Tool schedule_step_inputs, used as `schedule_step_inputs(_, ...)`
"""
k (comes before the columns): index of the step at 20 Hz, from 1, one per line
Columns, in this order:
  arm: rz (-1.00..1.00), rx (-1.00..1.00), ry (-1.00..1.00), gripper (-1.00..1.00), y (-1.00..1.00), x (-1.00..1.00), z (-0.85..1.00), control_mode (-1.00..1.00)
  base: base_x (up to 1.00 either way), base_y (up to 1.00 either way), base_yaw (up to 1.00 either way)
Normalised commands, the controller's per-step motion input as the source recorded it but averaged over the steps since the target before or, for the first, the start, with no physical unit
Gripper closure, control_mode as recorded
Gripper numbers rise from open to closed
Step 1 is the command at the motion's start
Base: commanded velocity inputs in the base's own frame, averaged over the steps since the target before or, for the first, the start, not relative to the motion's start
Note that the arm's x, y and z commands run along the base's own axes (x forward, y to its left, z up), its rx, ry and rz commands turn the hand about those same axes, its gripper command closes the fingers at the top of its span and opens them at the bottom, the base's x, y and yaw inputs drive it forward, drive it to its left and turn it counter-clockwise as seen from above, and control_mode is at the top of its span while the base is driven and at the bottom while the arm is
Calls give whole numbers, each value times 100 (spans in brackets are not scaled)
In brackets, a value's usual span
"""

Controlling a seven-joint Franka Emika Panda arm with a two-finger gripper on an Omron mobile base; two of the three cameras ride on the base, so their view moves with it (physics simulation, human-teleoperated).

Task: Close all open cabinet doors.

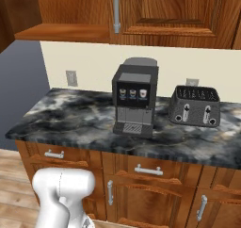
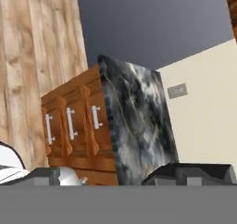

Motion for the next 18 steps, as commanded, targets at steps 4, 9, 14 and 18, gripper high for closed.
schedule_step_inputs(4,6,-17,-17,-100,37,-32,0,-100,0,0,0)
schedule_step_inputs(9,4,-18,-30,-100,25,-14,1,-100,0,0,0)
schedule_step_inputs(14,3,-14,-33,-100,24,2,9,-100,0,0,0)
schedule_step_inputs(18,0,-6,-27,-100,34,27,20,-100,0,0,0)
